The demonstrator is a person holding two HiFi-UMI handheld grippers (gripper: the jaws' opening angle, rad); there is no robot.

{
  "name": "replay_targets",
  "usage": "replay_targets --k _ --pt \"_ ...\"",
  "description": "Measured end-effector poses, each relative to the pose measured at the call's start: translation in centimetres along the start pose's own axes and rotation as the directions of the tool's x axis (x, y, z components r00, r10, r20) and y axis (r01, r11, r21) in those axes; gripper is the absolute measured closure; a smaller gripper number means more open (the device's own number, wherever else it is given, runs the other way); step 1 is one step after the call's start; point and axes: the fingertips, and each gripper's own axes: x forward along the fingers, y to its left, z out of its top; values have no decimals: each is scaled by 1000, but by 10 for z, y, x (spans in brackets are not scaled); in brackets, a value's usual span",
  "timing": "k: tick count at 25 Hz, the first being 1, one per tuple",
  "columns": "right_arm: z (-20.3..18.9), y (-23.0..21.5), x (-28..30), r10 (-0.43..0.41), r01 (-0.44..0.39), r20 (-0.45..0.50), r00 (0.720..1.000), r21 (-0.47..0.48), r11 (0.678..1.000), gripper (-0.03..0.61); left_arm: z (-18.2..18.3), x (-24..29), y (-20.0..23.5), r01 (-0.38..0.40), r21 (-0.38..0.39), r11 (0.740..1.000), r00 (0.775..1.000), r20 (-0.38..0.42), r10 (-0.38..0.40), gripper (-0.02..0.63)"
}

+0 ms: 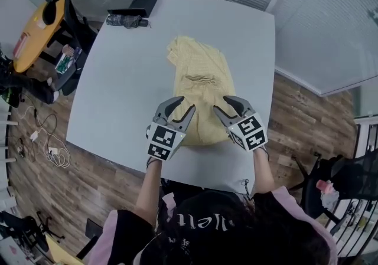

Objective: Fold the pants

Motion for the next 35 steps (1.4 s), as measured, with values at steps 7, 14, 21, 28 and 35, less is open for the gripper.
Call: replay_targets --k 7,14,21,28,35 --pt "-3 32 -56 21 -20 59 998 -10 1000 414 -3 -44 -53 11 -36 999 1000 20 -10 445" --pt "-6 57 -112 52 -50 125 991 -22 999 444 -9 -78 -111 9 -23 1000 1000 23 -9 445" --pt "-19 80 -149 102 -100 172 980 -16 995 493 -13 -106 -162 -23 -55 998 999 39 25 446" --pt "-34 98 -165 135 -131 175 975 -31 991 534 -13 -129 -188 -73 -74 995 995 62 77 450" --pt "-41 121 -167 166 -165 170 971 -24 986 538 -14 -145 -193 -86 -65 994 994 65 90 466"
